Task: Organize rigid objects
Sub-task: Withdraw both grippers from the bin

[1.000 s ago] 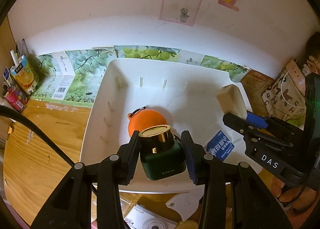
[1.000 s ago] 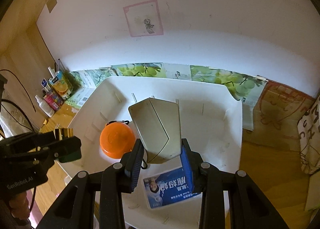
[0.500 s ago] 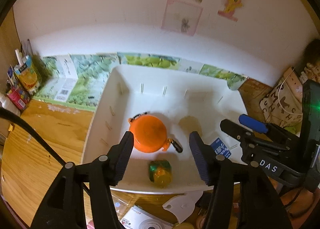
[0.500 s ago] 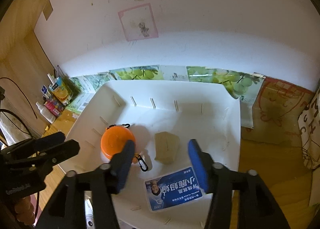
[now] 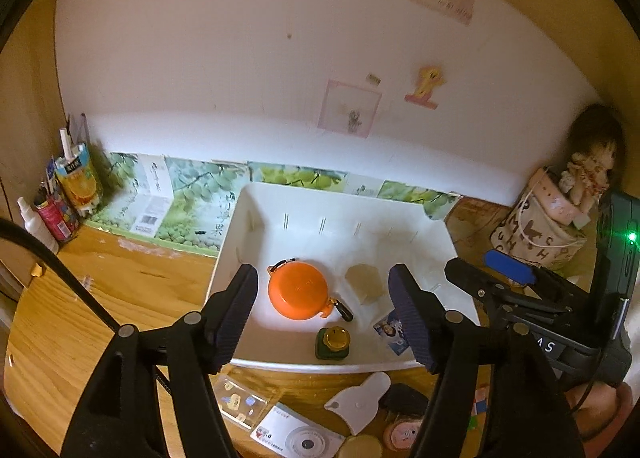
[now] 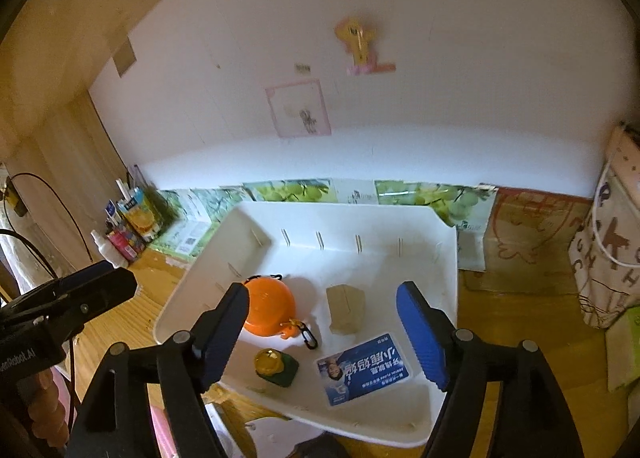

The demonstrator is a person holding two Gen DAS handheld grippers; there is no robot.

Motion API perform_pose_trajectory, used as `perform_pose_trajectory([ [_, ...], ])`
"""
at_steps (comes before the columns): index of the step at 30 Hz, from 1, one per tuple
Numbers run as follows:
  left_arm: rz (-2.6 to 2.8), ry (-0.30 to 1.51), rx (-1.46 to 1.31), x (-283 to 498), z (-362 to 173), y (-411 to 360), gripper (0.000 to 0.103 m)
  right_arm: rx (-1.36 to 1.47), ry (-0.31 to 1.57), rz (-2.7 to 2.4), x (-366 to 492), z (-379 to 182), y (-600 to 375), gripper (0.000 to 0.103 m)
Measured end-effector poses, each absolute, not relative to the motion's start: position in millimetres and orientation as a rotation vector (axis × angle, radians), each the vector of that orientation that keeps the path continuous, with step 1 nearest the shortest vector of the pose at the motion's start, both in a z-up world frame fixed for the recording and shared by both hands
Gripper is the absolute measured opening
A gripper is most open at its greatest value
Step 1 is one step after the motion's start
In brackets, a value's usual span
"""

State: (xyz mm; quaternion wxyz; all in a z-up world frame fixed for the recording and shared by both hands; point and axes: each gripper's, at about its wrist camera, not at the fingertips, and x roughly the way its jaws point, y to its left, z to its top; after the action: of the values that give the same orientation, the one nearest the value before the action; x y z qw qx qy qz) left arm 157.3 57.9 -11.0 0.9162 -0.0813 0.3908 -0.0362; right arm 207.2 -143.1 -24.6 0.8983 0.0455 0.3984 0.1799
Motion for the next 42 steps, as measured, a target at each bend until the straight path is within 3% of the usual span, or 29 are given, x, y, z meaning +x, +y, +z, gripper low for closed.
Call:
perform_pose_trajectory([
  [26, -0.209, 0.728, -0.124, 16.9, 8.0, 75.6, 0.077, 0.152, 0.674, 0.203, 24.6, -4.5, -140.9, 0.081],
  [42, -0.266, 0.906, -0.171, -0.6, -31.4, 56.9, 0.077, 0.091, 0.702, 0.161, -32.6, -37.4, -163.9, 0.081],
])
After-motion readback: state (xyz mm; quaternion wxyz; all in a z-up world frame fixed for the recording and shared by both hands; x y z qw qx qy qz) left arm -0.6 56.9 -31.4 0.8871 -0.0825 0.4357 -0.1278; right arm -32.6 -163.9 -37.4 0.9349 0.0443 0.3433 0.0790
